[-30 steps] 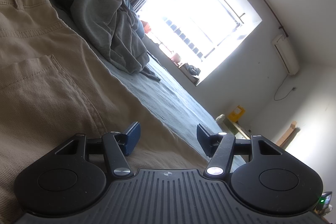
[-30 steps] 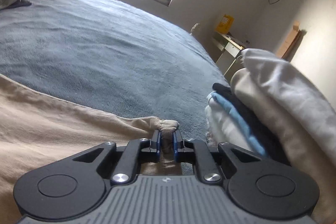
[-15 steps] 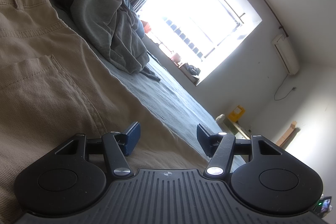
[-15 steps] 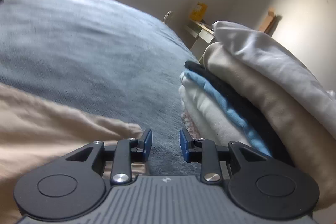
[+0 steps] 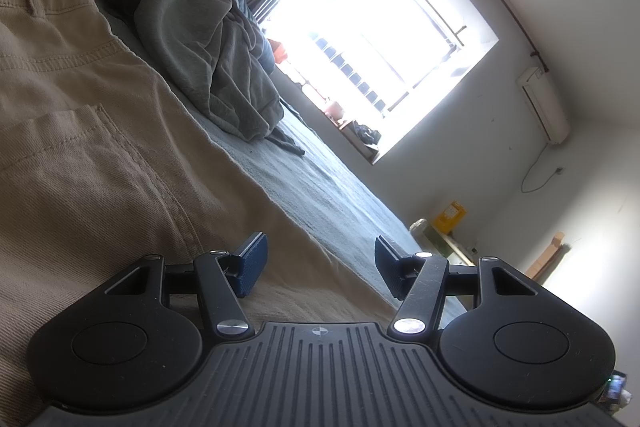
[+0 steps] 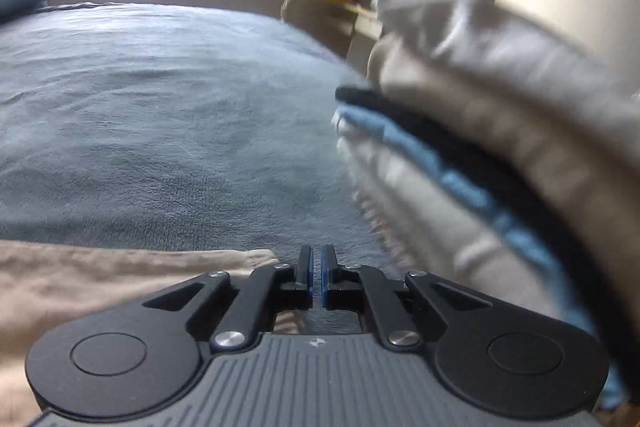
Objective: Fold clothes
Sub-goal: 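Open the right gripper and move it back over the trousers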
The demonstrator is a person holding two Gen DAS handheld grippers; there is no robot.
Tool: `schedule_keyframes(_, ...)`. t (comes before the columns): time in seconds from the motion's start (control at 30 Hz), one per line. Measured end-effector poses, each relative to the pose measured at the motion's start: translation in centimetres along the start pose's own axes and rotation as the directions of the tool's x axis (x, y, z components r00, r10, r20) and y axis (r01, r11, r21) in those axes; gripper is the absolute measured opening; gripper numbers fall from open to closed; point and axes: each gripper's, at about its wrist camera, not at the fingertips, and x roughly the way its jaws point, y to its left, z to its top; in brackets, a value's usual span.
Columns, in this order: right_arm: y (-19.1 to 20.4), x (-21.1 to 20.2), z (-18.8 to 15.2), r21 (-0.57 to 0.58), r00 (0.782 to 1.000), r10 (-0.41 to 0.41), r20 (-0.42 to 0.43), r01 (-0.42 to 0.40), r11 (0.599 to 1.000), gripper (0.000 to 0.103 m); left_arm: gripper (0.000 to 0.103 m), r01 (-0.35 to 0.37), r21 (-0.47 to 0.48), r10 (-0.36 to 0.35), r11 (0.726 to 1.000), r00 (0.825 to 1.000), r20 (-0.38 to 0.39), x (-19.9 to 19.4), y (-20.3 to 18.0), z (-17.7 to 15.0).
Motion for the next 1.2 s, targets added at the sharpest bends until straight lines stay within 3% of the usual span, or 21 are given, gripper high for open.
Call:
schedule_keyframes(0.07,0.4,-3.0,-0.8,-0.002,0.99,0.136,0.029,-0.136,0.991,0.004,0.06,0.0,0.0,0.0,1.0,1.0,0.0,0.0,0.0,0.0)
schedule_keyframes(0.13,1.4,-5.2,-2.3,-0.038,0.963,0.268,0.01,-0.268,0.963,0.003,0.06,0.0,-0.001,0.0,1.0,1.0,0.0,0.0,0.0,0.0)
schedule_keyframes(0.17,1.8,-5.8,-3.4,-0.067,0.951,0.31,-0.013,-0.31,0.948,0.003,0.06,0.0,-0.001,0.0,1.0,1.0,0.0,0.0,0.0,0.0)
schedule_keyframes(0.2,2.2,-5.7,-4.6,-0.104,0.952,0.304,-0.045,-0.307,0.946,0.003,0.06,0.001,-0.001,-0.001,1.0,1.0,0.0,0.0,0.1,0.0)
schedule_keyframes(0.3,-0.3,-4.7,-7.5,-0.127,0.995,0.075,-0.07,-0.084,0.988,0.002,0.06,0.002,-0.001,-0.002,1.0,1.0,0.0,0.0,0.1,0.0)
schedule_keyframes(0.37,-2.8,-5.2,-7.8,-0.072,0.995,-0.067,-0.074,0.062,0.995,0.008,0.06,0.004,-0.003,-0.004,1.0,1.0,0.001,0.0,0.1,0.0)
schedule_keyframes(0.4,-3.6,-6.0,-7.6,-0.037,0.994,-0.082,-0.069,0.08,0.996,0.008,0.06,0.004,-0.004,-0.004,1.0,1.0,0.001,0.0,0.1,0.0)
schedule_keyframes(0.47,-2.9,-8.3,-7.3,-0.009,1.0,-0.006,0.003,0.006,1.0,0.007,0.06,0.003,-0.003,-0.003,1.0,1.0,0.001,0.0,0.1,0.0)
schedule_keyframes(0.53,0.2,-10.7,-7.0,-0.066,0.989,0.119,0.084,-0.113,0.991,0.008,0.06,0.004,-0.004,-0.004,1.0,1.0,0.002,0.0,0.1,0.0)
schedule_keyframes(0.6,4.0,-12.5,-7.0,-0.153,0.949,0.287,0.134,-0.266,0.952,0.008,0.06,0.006,-0.006,-0.006,1.0,1.0,0.003,-0.1,0.1,-0.1)
schedule_keyframes(0.63,5.8,-12.9,-7.2,-0.189,0.916,0.378,0.131,-0.352,0.917,0.008,0.06,0.007,-0.007,-0.007,1.0,1.0,0.004,-0.1,0.1,-0.1)
schedule_keyframes(0.67,7.4,-13.1,-7.6,-0.212,0.885,0.453,0.109,-0.424,0.881,0.007,0.06,0.009,-0.009,-0.009,1.0,1.0,0.004,-0.1,0.1,-0.1)
schedule_keyframes(0.7,8.6,-12.6,-8.0,-0.233,0.867,0.493,0.071,-0.466,0.854,0.007,0.06,0.009,-0.01,-0.009,1.0,1.0,0.004,-0.2,0.1,-0.1)
schedule_keyframes(0.73,9.3,-12.1,-8.7,-0.265,0.872,0.488,0.043,-0.461,0.847,0.007,0.06,0.01,-0.011,-0.01,1.0,1.0,0.005,-0.2,0.2,-0.1)
schedule_keyframes(0.8,7.4,-11.3,-10.1,-0.267,0.912,0.408,0.052,-0.381,0.885,0.007,0.06,0.011,-0.011,-0.011,1.0,1.0,0.005,-0.2,0.2,-0.1)
schedule_keyframes(0.93,-1.9,-8.8,-11.6,-0.04,0.983,0.182,0.009,-0.182,0.982,0.005,0.061,0.013,-0.012,-0.013,1.0,1.0,0.004,-0.3,0.2,-0.1)
schedule_keyframes(1.0,-5.6,-8.1,-12.0,0.021,0.998,0.043,-0.047,-0.042,0.999,0.007,0.061,0.013,-0.011,-0.013,1.0,1.0,0.004,-0.2,0.2,-0.1)
schedule_keyframes(1.03,-6.4,-8.6,-11.8,0.039,0.999,0.018,-0.034,-0.017,0.999,0.007,0.061,0.013,-0.011,-0.013,1.0,1.0,0.004,-0.2,0.2,-0.1)
schedule_keyframes(1.1,-5.8,-10.1,-10.5,0.063,0.998,0.047,0.049,-0.05,0.997,0.007,0.061,0.013,-0.011,-0.013,1.0,1.0,0.004,-0.2,0.2,-0.1)
schedule_keyframes(1.2,0.0,-10.2,-7.9,-0.045,0.972,0.181,0.149,-0.176,0.983,0.007,0.061,0.015,-0.012,-0.015,1.0,1.0,0.004,-0.3,0.3,0.0)
